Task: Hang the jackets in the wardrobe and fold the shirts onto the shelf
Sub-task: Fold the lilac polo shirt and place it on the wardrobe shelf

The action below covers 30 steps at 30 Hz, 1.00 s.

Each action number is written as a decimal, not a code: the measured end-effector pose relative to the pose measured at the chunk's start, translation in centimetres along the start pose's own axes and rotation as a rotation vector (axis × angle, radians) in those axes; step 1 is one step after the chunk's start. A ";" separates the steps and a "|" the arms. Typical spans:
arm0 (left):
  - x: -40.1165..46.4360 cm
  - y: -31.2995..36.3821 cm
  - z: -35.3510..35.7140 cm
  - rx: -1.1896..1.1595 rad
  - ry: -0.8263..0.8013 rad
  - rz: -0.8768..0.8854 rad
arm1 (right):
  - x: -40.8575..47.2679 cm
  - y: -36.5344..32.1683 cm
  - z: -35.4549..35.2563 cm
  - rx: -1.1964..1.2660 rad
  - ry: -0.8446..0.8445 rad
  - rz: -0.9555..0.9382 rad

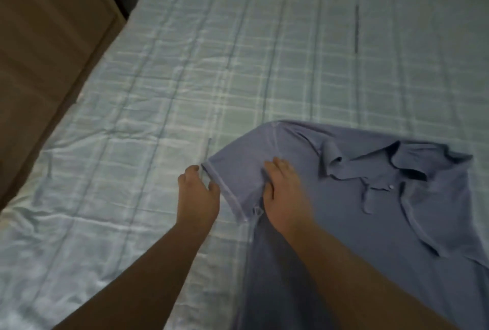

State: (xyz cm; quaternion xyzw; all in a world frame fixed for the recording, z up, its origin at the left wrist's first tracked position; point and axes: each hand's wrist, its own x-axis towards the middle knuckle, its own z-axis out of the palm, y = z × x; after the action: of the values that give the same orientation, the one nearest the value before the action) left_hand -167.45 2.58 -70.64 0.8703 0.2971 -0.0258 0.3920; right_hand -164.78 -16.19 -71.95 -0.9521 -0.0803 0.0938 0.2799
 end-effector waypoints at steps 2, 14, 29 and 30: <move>2.4 0.1 0.1 -0.042 -0.036 -0.251 | 1.6 0.0 1.5 -0.094 0.003 -0.015; 6.0 0.9 1.0 -0.015 -0.013 -0.019 | 1.2 0.6 4.7 -0.454 -0.004 0.056; -0.7 9.9 1.7 -0.168 -0.077 0.334 | -2.7 2.0 0.9 -0.289 0.129 0.142; -2.0 10.9 3.0 -0.155 -0.126 0.349 | -3.8 2.7 0.0 -0.264 0.159 0.173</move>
State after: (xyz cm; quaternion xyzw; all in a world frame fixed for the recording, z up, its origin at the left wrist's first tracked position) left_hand -162.66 -6.15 -64.91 0.8725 0.1179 0.0111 0.4740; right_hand -168.24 -19.19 -72.94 -0.9883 0.0126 0.0305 0.1489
